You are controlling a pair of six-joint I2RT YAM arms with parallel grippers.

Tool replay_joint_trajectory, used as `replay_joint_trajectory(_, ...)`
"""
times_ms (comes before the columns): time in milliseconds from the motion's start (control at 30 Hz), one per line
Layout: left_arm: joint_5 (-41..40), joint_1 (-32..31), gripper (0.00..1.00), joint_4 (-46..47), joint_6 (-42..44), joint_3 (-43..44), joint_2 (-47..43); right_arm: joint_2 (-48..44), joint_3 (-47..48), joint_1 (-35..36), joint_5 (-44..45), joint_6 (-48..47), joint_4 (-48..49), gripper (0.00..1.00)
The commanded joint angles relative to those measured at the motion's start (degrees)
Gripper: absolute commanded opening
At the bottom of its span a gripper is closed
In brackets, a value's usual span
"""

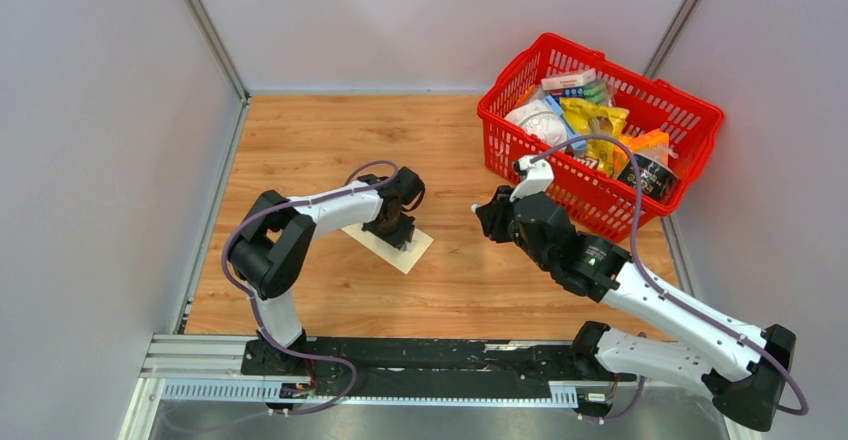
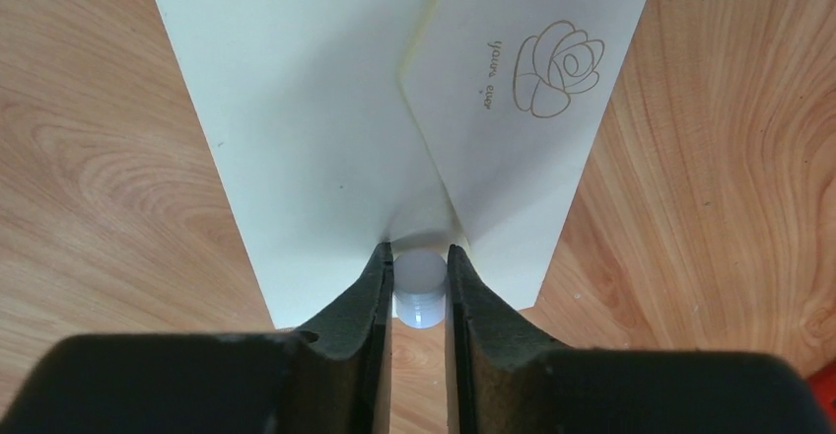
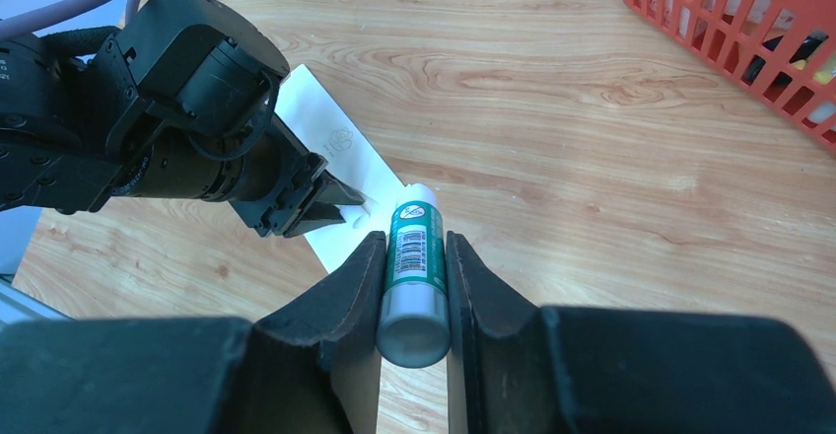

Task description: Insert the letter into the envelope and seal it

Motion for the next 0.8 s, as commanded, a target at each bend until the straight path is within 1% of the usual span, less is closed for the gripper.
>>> replay_joint_trajectory(0, 1.0, -0.2, 0.19, 1.8, 0.3, 0.0, -0.3, -0.2, 0.9, 0.1, -0.1, 0.6, 1.4, 0.00)
replay_joint_trajectory(33, 1.3, -0.2, 0.15, 2.4, 0.3, 0.0, -0.7, -0.2, 0.8, 0.1, -0.4, 0.5, 1.4, 0.00)
replay_joint_trajectory(100, 1.9, -0.1, 0.13, 3.7, 0.8, -0.2, -2.3, 0.0, 0.6, 0.1, -1.0, 0.1, 2.1, 0.00)
replay_joint_trajectory(200, 2.9, 0.5, 0.13, 5.8, 2.0, -0.7, -5.9, 0.3, 0.2, 0.1, -2.8, -1.0, 4.7, 0.00)
replay_joint_trajectory(267, 5.5, 1.3, 0.12, 8.6, 2.0, -1.5, -8.4, 0.5, 0.0, 0.1, -4.2, -1.8, 6.8, 0.00)
replay_joint_trajectory(367, 7.3, 2.1, 0.12, 11.4, 1.3, -3.5, -13.7, 0.6, 0.2, 0.2, -6.5, -3.2, 9.5, 0.00)
replay_joint_trajectory(500, 8.4, 3.3, 0.12, 13.1, 0.8, -5.4, -18.8, -0.4, 1.0, 0.3, -7.4, -5.4, 12.9, 0.00)
replay_joint_trajectory(567, 10.3, 4.1, 0.11, 15.2, 0.3, -7.2, -21.2, -0.3, 2.3, 0.2, -7.5, -7.5, 12.6, 0.00)
replay_joint_trajectory(767, 13.8, 5.4, 0.12, 17.6, -0.8, -7.5, -25.5, -0.5, 2.4, 0.5, -11.9, -10.8, 15.4, 0.00)
